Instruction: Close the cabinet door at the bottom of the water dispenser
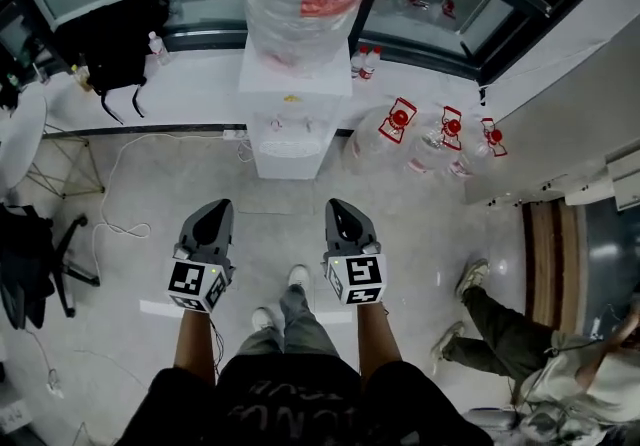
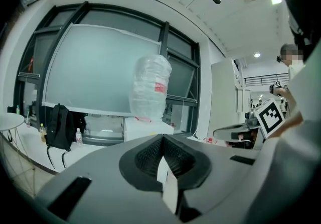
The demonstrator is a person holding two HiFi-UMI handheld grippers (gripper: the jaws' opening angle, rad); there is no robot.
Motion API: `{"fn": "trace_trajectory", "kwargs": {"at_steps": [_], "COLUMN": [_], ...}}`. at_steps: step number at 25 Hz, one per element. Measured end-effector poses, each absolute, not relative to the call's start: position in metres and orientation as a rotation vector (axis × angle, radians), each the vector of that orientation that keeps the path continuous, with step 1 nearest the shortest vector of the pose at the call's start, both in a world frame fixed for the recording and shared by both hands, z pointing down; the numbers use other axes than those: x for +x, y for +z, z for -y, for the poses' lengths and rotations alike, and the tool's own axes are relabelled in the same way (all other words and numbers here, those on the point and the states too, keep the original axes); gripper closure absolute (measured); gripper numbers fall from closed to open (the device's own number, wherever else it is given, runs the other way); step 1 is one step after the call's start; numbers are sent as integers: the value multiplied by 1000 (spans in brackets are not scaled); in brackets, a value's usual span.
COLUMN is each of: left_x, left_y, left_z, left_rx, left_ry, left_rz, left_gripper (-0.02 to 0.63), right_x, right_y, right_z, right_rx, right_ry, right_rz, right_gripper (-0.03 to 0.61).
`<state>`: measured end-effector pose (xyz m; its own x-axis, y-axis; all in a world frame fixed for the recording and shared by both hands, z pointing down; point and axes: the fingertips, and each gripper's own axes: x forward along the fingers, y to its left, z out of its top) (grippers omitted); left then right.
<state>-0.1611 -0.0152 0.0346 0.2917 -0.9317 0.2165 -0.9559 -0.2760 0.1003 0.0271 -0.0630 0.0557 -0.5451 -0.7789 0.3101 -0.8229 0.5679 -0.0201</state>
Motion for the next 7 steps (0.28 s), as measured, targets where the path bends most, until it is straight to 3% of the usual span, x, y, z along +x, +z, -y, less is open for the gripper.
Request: {"fn": "trace_trajectory", "kwargs": {"at_steps": [7], "left_x": [-170], "left_y": [-27], "left_z": [-1], "left_rx": [2388], "left_ry": [89], "left_rz": [1778], "left_gripper": [600], "right_x": [26], "right_y": [-3], "right_z": [33], "right_rx": [1378], "right_ry": [188], "right_rz": [2540], "right_gripper": [566]}}
